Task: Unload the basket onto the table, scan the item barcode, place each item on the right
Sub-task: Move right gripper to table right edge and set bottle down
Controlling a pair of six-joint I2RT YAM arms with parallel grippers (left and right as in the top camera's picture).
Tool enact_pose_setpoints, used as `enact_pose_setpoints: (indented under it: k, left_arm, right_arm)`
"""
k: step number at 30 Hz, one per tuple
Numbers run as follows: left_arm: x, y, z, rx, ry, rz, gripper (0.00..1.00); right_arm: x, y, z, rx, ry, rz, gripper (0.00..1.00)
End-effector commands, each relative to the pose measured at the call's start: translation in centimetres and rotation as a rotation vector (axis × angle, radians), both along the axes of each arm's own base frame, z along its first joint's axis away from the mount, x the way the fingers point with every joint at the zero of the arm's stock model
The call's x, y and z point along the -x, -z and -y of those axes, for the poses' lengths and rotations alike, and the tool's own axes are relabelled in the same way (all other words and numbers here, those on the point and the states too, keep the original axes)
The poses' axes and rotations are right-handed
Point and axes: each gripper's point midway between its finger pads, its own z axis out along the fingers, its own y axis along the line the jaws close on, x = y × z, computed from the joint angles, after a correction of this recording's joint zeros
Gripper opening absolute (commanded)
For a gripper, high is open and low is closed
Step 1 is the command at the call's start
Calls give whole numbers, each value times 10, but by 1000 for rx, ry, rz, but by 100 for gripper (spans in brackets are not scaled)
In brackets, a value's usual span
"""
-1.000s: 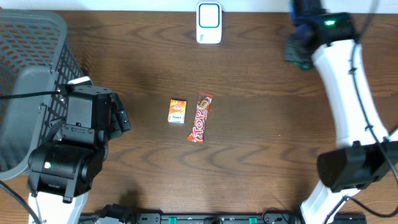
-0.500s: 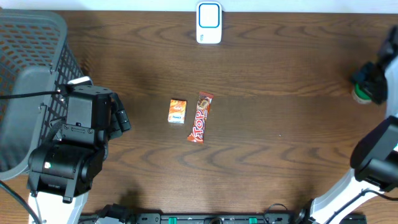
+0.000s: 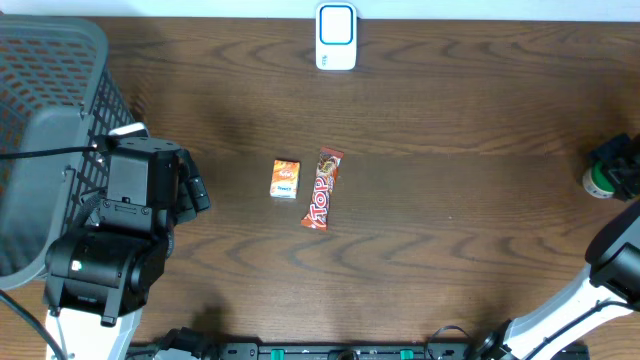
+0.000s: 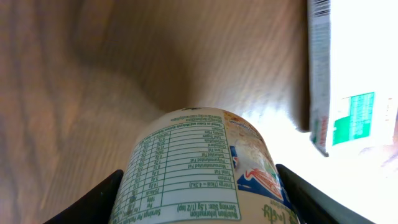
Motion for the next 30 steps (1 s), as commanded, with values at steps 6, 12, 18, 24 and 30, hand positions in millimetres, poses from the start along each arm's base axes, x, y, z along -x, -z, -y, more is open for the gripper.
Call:
enact_pose_setpoints:
  k: [6,12,18,24,30]
  left_arm:
    - [0,-3,0,5,-9,9,98]
    - [0,-3,0,4,-9,9,98]
    - [0,-3,0,5,-9,9,98]
    - [0,-3,0,5,-9,9,98]
    - [0,-3,0,5,-8,9,98]
  right_arm:
    - [7,-7,13,8,49,19,63]
    - [5,-7,14,14,49,29,62]
    - [5,5,12,6,87,39,59]
    - [7,23,11,9,87,43,65]
    - [10,33,8,7,88,40,74]
